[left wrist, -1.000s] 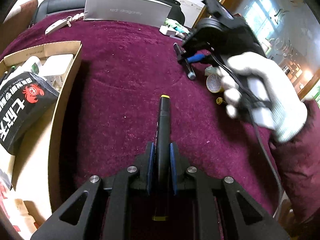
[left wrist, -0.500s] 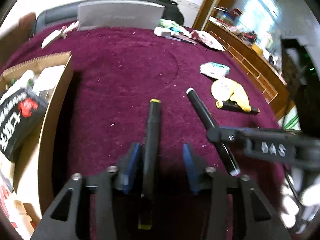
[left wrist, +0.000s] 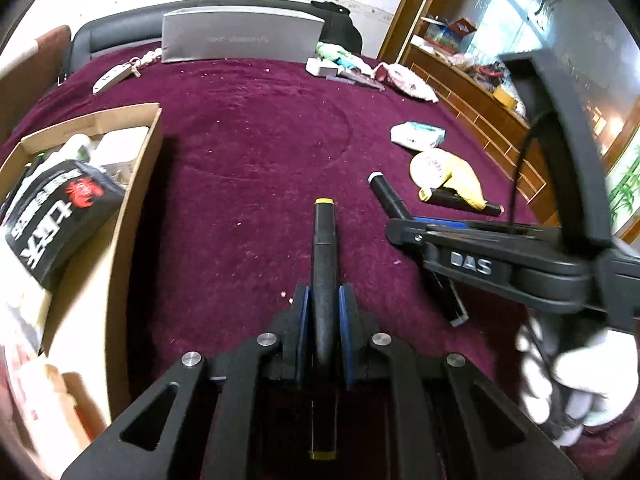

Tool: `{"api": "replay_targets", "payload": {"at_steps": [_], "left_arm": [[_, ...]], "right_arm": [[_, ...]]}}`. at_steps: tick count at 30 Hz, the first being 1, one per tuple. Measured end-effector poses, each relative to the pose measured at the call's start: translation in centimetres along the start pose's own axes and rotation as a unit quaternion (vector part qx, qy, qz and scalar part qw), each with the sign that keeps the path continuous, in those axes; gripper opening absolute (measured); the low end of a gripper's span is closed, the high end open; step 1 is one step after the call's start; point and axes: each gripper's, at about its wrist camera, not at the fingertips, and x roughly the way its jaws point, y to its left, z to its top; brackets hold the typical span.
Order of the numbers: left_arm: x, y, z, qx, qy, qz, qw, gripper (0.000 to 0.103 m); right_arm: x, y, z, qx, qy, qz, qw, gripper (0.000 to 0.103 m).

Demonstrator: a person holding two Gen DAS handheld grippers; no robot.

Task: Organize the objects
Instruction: 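Carry both markers into the cardboard box and lower them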

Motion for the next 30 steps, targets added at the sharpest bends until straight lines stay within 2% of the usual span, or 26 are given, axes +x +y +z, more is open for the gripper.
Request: {"api": "replay_targets", "payload": {"at_steps": [2,4,9,14,18,23,30], "left_arm": [[-0.8,0.2,-0.3,-0.004,-0.006,-0.008,0.9999,0.011],[-1.8,0.4,-0.6,-0.01,-0.013,-0.018,0.9997,0.011],[-4.1,1.3,-1.0,-0.021,-0.035,-0.029,0.9987,0.011],[-6.6,3.5,-1.4,-0.046,-0.063,-0.027,0.9966,0.011],[-9.3,6.2,-1.9,-0.07,-0.091,-0.013,0.9932,0.011],[-12.6,10.8,-2.3,-0.106,-0.127,0.027,0.9858,0.011],[-14.3,17.4,-3.2,-0.149,-0.135,0.078,0.9765,0.012]], "right_arm": [[0.0,0.0,-0.1,-0.001,-0.005,-0.012,1.0,0.012],[-0.2,-0.6,-0.3,0.012,-0.006,0.003,1.0,0.012],[-1.4,-2.0,-0.9,0.06,-0.005,0.066,0.996,0.012],[-3.6,-0.9,-1.0,0.07,-0.019,0.127,0.989,0.012],[-5.1,1.6,-0.8,0.054,-0.026,0.178,0.982,0.013],[-5.9,6.6,-0.3,0.025,-0.015,0.248,0.968,0.013],[-4.9,13.8,0.1,-0.022,0.003,0.277,0.961,0.013]]}}
